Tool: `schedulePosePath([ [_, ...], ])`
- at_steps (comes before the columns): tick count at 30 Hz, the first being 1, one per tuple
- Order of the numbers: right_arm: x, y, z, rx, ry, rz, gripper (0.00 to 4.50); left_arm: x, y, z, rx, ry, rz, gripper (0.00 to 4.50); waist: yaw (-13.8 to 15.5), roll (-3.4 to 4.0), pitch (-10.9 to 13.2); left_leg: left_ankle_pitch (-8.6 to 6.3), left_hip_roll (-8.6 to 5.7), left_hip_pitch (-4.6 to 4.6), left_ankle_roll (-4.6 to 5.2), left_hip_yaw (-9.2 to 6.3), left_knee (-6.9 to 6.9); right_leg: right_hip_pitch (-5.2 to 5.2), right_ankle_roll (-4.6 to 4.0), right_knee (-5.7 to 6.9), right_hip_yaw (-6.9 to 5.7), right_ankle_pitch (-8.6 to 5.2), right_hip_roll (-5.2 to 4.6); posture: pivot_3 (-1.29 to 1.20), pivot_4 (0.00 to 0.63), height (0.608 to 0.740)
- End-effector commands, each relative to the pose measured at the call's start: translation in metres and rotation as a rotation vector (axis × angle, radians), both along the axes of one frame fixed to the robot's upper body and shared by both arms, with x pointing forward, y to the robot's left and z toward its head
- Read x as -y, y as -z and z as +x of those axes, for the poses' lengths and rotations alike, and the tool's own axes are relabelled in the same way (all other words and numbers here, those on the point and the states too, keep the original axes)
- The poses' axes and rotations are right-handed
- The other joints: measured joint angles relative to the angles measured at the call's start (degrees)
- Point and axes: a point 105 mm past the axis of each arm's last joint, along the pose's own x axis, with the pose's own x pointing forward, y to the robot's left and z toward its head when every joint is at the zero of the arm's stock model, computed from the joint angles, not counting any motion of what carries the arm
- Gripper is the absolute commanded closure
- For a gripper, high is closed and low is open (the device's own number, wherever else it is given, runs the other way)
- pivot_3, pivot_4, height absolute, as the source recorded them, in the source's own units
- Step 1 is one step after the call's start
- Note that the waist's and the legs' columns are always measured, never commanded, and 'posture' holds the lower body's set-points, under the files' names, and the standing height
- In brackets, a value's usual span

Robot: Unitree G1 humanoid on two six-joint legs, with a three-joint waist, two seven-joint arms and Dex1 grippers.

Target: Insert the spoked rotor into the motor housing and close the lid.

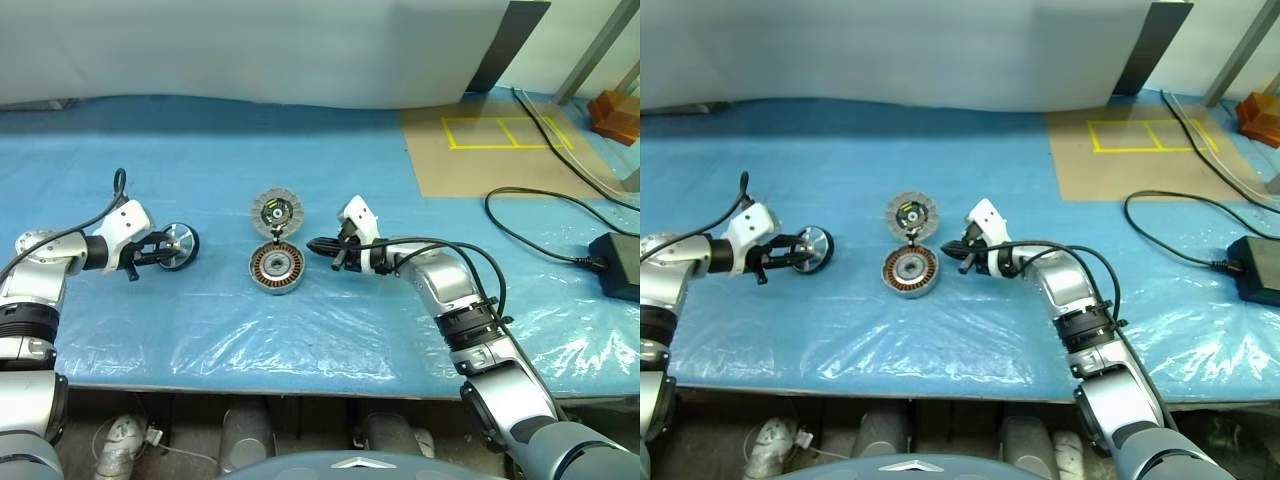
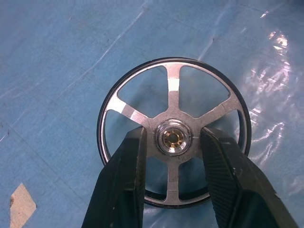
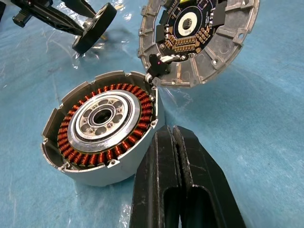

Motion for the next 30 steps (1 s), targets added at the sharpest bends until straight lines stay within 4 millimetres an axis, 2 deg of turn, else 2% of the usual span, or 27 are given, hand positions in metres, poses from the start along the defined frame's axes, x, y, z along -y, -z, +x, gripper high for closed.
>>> schedulePosePath([
  [1, -0.003, -0.018, 0.001, 0.047, -0.013, 0.046, 4.50, 0.017, 0.000, -0.006, 0.004, 0.045, -0.049, 3.12, 0.1, 0.00, 0.0, 0.00, 0.00, -0.02, 0.00, 0.00, -0.01, -0.01, 0.00, -0.01, -0.01, 0.00, 0.00, 0.00, 0.150, 0.740],
  [6, 0.004, -0.027, -0.007, 0.077, -0.088, 0.041, 4.50, 0.052, -0.027, -0.021, 0.072, 0.134, -0.179, 3.12, 0.0, -0.10, 0.1, 0.00, 0.02, -0.14, 0.00, 0.00, 0.00, -0.09, 0.01, -0.03, -0.03, 0.00, 0.01, 0.00, 0.150, 0.740],
  [11, 0.021, -0.041, 0.001, 0.090, -0.071, 0.046, 4.50, 0.072, -0.036, -0.039, 0.084, 0.192, -0.197, 3.12, -0.1, -0.15, 0.1, 0.00, 0.07, -0.24, 0.00, -0.02, 0.00, -0.20, 0.01, -0.03, -0.05, 0.01, 0.07, 0.00, 0.150, 0.740],
  [14, 0.031, -0.045, 0.005, 0.100, -0.038, 0.043, 4.50, 0.087, -0.035, -0.046, 0.074, 0.229, -0.214, 3.12, -0.1, -0.15, 0.1, 0.00, 0.05, -0.24, 0.00, 0.00, 0.00, -0.20, 0.01, -0.04, -0.02, 0.00, 0.07, 0.00, 0.150, 0.740],
  [20, 0.041, -0.042, 0.003, 0.095, 0.017, 0.041, 4.50, 0.121, -0.027, -0.042, 0.057, 0.308, -0.255, 3.12, 0.0, -0.15, 0.1, 0.00, 0.03, -0.24, 0.01, 0.00, 0.03, -0.20, 0.01, -0.03, -0.01, 0.01, 0.07, 0.00, 0.150, 0.740],
  [30, 0.045, -0.037, 0.000, 0.088, 0.063, 0.036, 4.50, 0.150, -0.027, -0.022, 0.040, 0.399, -0.301, 3.12, -0.1, -0.14, 0.1, 0.01, 0.01, -0.24, 0.01, 0.00, 0.11, -0.19, 0.04, 0.01, 0.03, 0.02, 0.08, 0.00, 0.150, 0.740],
])
